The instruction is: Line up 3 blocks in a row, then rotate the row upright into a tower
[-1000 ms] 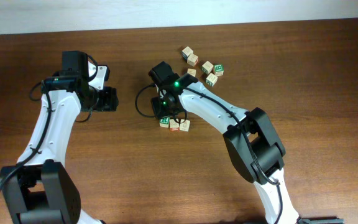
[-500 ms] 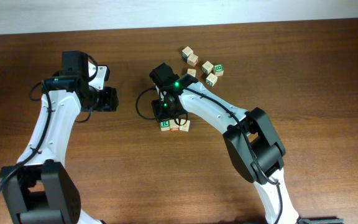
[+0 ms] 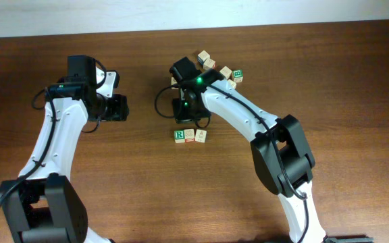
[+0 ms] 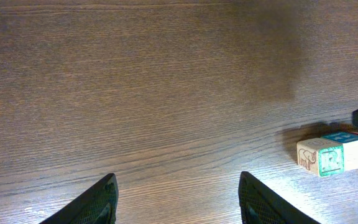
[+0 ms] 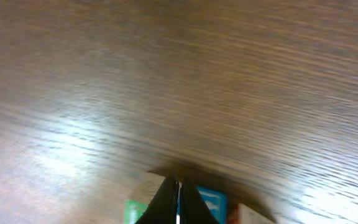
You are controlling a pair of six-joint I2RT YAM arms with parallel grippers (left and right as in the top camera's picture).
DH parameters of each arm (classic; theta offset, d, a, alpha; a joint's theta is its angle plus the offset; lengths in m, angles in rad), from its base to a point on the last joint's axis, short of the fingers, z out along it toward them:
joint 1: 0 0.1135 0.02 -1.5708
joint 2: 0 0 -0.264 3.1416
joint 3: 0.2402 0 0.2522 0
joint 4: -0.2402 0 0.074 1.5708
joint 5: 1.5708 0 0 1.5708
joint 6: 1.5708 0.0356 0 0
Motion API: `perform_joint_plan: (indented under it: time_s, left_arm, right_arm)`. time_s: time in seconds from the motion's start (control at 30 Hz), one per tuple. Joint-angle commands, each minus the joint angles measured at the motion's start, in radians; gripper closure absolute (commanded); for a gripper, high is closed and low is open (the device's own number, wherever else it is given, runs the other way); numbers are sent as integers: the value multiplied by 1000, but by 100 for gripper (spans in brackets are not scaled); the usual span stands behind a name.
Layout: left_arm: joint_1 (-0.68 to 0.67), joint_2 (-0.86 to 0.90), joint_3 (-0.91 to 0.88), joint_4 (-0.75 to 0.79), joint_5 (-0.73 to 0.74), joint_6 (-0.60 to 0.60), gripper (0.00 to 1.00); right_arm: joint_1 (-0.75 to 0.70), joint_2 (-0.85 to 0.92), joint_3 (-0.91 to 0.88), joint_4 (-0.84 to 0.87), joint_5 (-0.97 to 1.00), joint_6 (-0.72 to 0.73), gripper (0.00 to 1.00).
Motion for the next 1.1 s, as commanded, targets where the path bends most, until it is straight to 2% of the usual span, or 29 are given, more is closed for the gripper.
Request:
perform_joint_plan:
  time_s: [0.0,1.07]
  left_arm:
    - [2,6,14,-1,12,-14,40]
    - [2,6,14,-6,12,-22,39]
  right_arm:
    - [7,-26,6,-11,60,25,95]
    - [42,-24,-53,-31,113,54,96]
